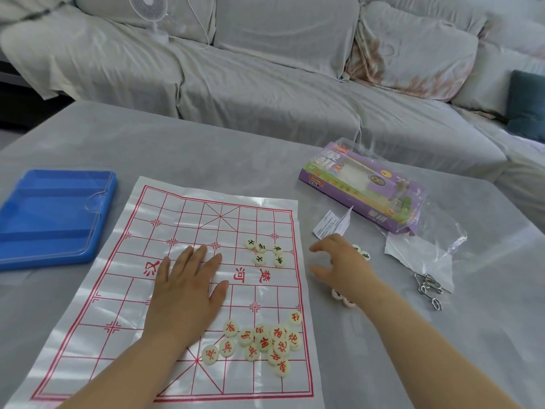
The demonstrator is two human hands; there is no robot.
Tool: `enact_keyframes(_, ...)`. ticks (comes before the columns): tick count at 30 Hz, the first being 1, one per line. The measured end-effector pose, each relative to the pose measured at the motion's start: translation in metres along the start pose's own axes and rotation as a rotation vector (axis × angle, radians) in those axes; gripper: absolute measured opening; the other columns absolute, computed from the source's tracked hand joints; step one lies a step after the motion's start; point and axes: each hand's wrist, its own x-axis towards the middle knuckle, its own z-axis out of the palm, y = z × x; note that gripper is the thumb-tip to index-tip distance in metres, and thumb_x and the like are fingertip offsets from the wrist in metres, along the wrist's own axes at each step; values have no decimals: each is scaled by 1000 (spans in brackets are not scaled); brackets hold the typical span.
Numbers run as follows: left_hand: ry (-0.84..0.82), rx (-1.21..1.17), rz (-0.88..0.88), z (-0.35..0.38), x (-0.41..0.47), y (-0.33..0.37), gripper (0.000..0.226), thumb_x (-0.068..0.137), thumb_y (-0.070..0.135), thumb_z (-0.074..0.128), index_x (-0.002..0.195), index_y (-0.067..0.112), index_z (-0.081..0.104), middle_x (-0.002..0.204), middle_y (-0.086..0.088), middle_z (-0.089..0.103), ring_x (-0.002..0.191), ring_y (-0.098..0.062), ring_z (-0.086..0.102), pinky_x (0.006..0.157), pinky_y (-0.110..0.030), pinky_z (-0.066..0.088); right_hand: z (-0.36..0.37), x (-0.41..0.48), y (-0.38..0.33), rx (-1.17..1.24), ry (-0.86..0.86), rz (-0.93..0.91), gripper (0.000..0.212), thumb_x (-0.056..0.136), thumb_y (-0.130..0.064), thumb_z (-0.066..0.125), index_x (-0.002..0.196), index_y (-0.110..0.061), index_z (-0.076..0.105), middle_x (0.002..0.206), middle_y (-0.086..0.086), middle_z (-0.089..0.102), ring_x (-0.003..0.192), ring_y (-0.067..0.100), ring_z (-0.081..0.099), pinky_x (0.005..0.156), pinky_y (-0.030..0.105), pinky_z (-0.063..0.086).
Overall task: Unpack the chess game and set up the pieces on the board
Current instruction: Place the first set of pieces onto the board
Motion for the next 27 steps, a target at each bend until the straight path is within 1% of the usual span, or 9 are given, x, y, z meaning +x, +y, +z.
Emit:
enact_keyframes(2, 12, -13, 0, 0, 0, 0, 97, 56, 57, -18, 143, 32, 19, 154, 5, 9, 142, -16, 1, 113, -38, -6, -7, -13, 20, -32, 6, 50, 39, 85, -26, 59, 123, -22, 50, 130, -4, 40, 114, 14, 45, 85, 22, 38)
enact_keyframes(3, 17, -17, 0, 0, 1, 0, 97, 56, 57, -17, 143, 32, 20, 153, 5, 10, 142, -16, 2, 113, -38, -6, -9, -18, 29, -50, 3, 72, 42, 84, -27, 61, 124, -22, 48, 131, -4, 39, 117, 14, 43, 87, 23, 38)
enact_keyframes(6, 14, 6, 2, 1, 0, 1, 97, 57, 57, -18, 143, 32, 19, 153, 5, 10, 142, -16, 2, 113, -38, -5, -10, -31, 46, -82, -60, 145, 58, 81, -30, 64, 133, -23, 38, 137, -4, 32, 127, 15, 34, 100, 27, 35)
enact_keyframes(8, 14, 15, 0, 0, -1, 1, 95, 58, 57, -17, 143, 33, 19, 153, 5, 10, 142, -16, 2, 113, -37, -5, -8, -35, 49, -59, -99, 171, 65, 80, -32, 65, 136, -24, 33, 139, -5, 30, 128, 16, 31, 102, 28, 34)
enact_keyframes(11, -1, 32, -11, -2, -1, 3, 79, 71, 55, -8, 143, 33, 14, 154, 6, 6, 142, -15, -1, 113, -37, -5, -2, -38, 48, -41, -98, 130, 61, 82, -30, 63, 135, -25, 35, 138, -4, 32, 127, 16, 32, 100, 25, 32)
enact_keyframes(13, -18, 58, -15, -3, -1, 5, 74, 73, 51, -2, 143, 34, 11, 154, 7, 3, 142, -14, -3, 113, -36, -5, 2, -37, 44, -68, -101, 91, 55, 84, -29, 60, 134, -24, 37, 136, -4, 36, 126, 16, 33, 98, 23, 31)
enact_keyframes(18, -23, 61, -12, -2, -2, 5, 73, 73, 51, 0, 143, 33, 12, 154, 6, 3, 142, -14, -2, 113, -36, -5, 6, -30, 33, -120, -77, 60, 45, 87, -27, 55, 130, -24, 42, 134, -4, 39, 125, 16, 35, 96, 26, 35)
enact_keyframes(22, -24, 59, -12, -2, -2, 5, 73, 73, 51, 0, 144, 33, 12, 154, 6, 3, 142, -14, -3, 113, -36, -5, 3, -23, 24, -210, -116, 36, 44, 89, -29, 50, 132, -28, 38, 133, -6, 38, 117, 17, 46, 84, 27, 40)
enact_keyframes(27, -11, 38, -10, -1, -3, 4, 73, 74, 51, 2, 143, 32, 15, 154, 5, 6, 142, -15, -1, 113, -37, -5, 1, -15, 19, -261, -181, 29, 39, 86, -27, 52, 124, -24, 42, 126, -1, 41, 104, 23, 52, 73, 28, 38)
